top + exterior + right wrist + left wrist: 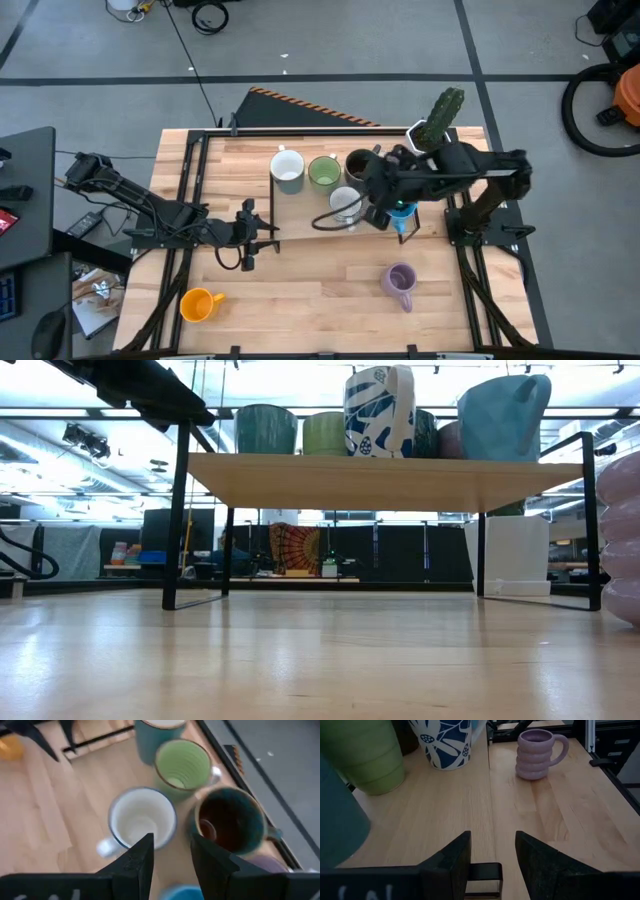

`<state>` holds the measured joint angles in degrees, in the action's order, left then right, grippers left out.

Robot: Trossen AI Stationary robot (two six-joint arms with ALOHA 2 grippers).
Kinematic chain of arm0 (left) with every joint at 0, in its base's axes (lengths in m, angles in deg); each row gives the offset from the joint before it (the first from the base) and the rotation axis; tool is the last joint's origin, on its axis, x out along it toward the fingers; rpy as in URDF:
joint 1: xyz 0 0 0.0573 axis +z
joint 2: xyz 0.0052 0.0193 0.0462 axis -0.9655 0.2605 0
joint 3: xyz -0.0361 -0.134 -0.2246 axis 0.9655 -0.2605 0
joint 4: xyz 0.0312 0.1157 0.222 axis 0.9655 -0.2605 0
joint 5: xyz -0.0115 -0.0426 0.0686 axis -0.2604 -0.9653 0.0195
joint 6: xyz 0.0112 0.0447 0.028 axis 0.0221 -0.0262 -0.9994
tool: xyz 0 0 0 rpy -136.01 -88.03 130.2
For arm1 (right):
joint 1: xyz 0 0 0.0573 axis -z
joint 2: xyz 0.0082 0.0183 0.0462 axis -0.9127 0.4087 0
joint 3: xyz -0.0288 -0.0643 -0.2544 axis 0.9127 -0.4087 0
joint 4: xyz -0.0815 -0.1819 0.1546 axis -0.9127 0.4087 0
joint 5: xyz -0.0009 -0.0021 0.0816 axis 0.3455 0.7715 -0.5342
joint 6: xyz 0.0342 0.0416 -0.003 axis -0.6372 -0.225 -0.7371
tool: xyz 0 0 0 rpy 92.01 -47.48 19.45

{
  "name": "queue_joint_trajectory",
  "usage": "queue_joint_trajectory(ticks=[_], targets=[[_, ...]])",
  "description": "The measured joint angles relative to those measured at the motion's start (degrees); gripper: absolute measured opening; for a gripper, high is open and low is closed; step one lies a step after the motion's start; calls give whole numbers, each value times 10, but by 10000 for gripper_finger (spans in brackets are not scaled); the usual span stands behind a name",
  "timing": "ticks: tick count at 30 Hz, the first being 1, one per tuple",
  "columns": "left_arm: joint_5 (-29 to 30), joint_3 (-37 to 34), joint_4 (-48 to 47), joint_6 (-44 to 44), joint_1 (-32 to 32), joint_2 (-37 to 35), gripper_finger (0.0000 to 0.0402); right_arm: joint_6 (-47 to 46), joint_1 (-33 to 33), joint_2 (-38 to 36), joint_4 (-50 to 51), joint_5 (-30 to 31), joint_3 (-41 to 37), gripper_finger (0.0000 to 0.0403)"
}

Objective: Place coffee mugs
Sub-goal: Put the white mug on the shelf aligned with the other dark green mug on the shelf

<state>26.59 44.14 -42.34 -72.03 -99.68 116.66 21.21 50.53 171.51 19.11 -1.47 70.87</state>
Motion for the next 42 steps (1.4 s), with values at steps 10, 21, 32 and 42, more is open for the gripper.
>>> queue_joint_trajectory(ticks=[10, 21, 32, 42], targets=[[0, 0, 0, 1, 0, 0, 160, -49, -37, -136, -146, 19, -229, 117], [0, 0, 3, 0, 0, 0, 160, 50, -35, -70, -209, -10, -237, 117], [11, 2, 203, -94, 19, 45, 160, 47, -22, -26, -186, -18, -171, 117], [-46, 87, 121, -67, 98, 111, 160, 43, -23, -29, -185, -22, -171, 117]])
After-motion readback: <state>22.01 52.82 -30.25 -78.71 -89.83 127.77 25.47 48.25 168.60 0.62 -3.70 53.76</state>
